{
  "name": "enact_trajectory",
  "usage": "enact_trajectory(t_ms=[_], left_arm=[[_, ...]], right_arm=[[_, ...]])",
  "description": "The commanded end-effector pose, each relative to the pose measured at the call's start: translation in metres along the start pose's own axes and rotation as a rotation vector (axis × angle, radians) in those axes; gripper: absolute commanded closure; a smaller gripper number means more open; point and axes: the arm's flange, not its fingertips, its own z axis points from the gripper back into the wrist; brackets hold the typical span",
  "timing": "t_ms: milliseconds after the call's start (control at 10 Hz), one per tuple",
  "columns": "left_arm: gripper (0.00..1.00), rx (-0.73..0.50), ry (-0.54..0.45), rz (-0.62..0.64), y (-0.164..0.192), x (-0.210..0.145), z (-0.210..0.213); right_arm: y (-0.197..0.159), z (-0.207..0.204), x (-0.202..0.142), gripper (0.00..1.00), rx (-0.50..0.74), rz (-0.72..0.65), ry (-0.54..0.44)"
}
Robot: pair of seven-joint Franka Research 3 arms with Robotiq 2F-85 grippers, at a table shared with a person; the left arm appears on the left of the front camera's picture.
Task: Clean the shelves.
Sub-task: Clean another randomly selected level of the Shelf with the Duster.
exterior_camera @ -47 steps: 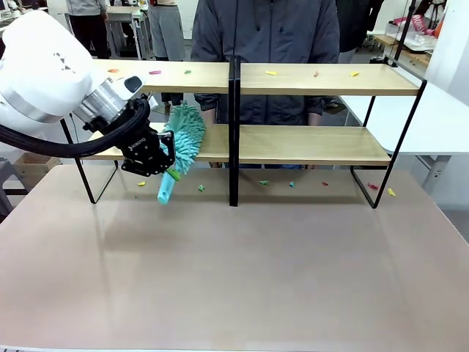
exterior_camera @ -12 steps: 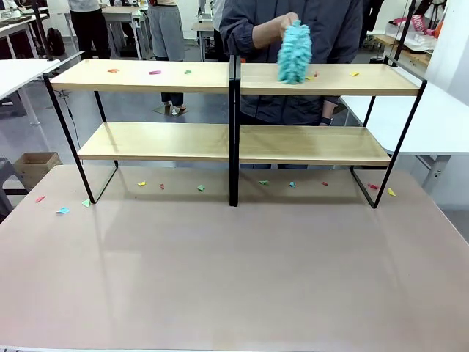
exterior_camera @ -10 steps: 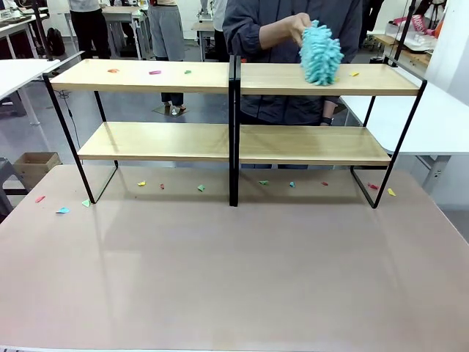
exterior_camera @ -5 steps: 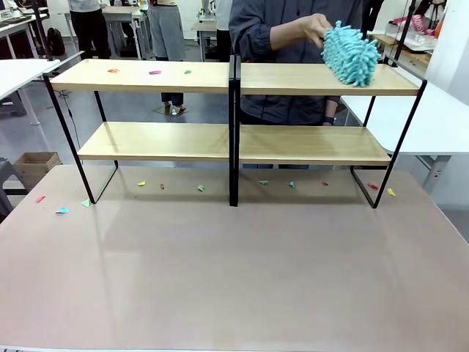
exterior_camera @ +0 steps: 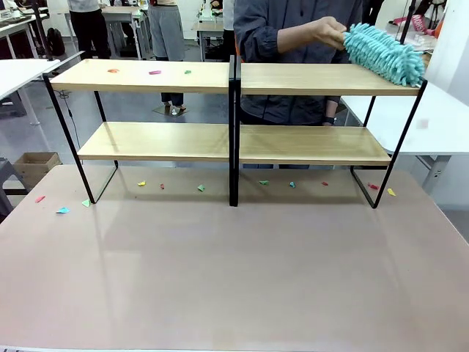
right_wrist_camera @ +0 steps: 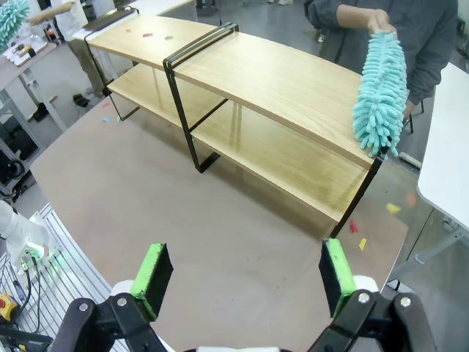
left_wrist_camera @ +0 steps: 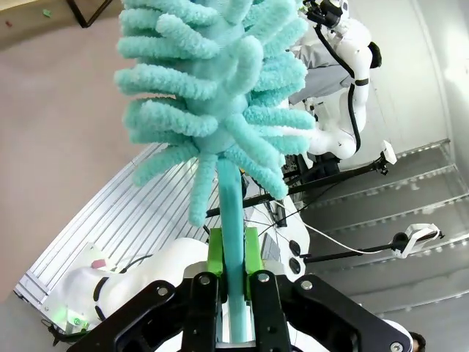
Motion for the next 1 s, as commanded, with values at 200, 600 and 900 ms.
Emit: enact_trajectory(t_ms=[200, 600, 900], left_arm=[[0.88, 0.034, 0.392, -0.002, -0.046, -0.016, -0.092], [0.88, 0.065, 0.543, 0.077, -0.052, -0.027, -0.154], [0.88, 0.043, 0.542, 0.041, -0.034, -0.025, -0.174]], right_arm=[[0.0, 0.0, 0.001, 0.0, 0.009, 0.003, -0.004], [0.0, 0.0, 0.001, 0.0, 0.009, 0.003, -0.004], [0.0, 0.0, 0.001, 0.0, 0.009, 0.003, -0.004]])
